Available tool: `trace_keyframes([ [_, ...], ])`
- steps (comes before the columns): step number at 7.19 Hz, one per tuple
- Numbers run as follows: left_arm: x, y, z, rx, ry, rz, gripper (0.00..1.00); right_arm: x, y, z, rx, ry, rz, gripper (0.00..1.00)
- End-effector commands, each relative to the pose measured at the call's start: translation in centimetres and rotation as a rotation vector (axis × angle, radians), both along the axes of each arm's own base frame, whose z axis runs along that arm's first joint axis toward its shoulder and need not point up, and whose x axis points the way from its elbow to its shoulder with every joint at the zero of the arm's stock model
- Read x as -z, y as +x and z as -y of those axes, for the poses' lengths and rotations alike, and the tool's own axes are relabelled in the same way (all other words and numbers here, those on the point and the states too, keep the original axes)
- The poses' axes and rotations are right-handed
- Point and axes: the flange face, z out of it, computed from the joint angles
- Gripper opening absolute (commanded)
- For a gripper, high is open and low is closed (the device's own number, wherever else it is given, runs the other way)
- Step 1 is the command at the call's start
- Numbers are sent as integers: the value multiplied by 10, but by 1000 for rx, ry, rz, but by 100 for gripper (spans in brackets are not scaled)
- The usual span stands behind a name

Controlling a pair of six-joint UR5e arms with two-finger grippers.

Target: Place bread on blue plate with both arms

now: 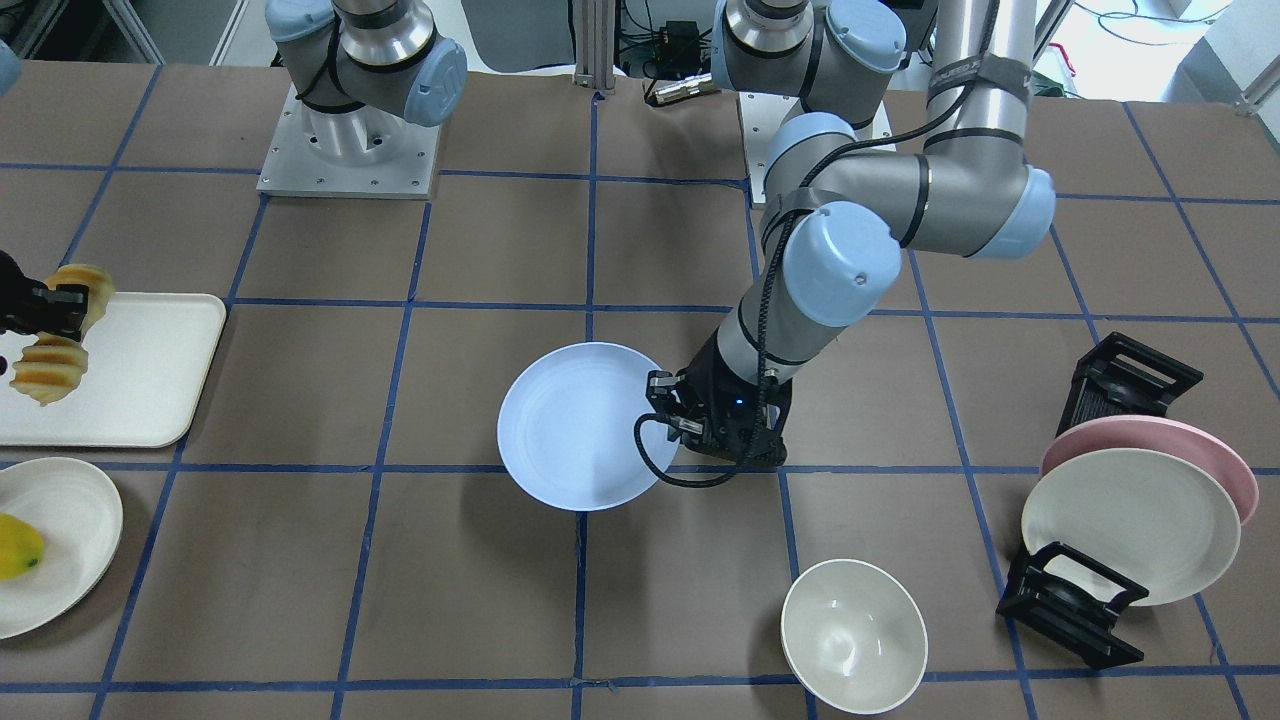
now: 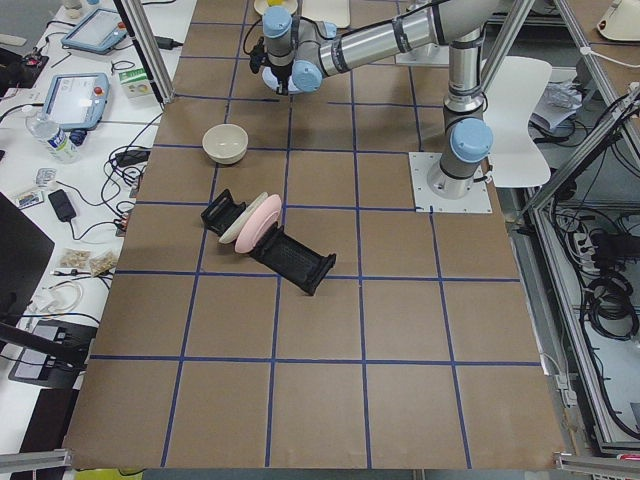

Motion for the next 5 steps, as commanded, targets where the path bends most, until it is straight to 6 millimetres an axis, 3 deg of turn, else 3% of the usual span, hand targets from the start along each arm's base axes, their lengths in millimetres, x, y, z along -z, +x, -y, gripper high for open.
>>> trace_keyframes([
  [1,56,-22,1,14,34,6,0,-31,21,-14,-3,22,19,0],
  [2,69,-31,-2,33,42,9,0,-14,57,3,25,2,107,0],
  [3,69,-29,4,54,16,68,81,-4,104,11,-22,8,117,0],
  [4,54,-23,7,84,-37,92,100,2,145,14,50,7,136,0],
  [5,30,-8,17,61,-77,81,100,17,182,19,96,14,133,0],
])
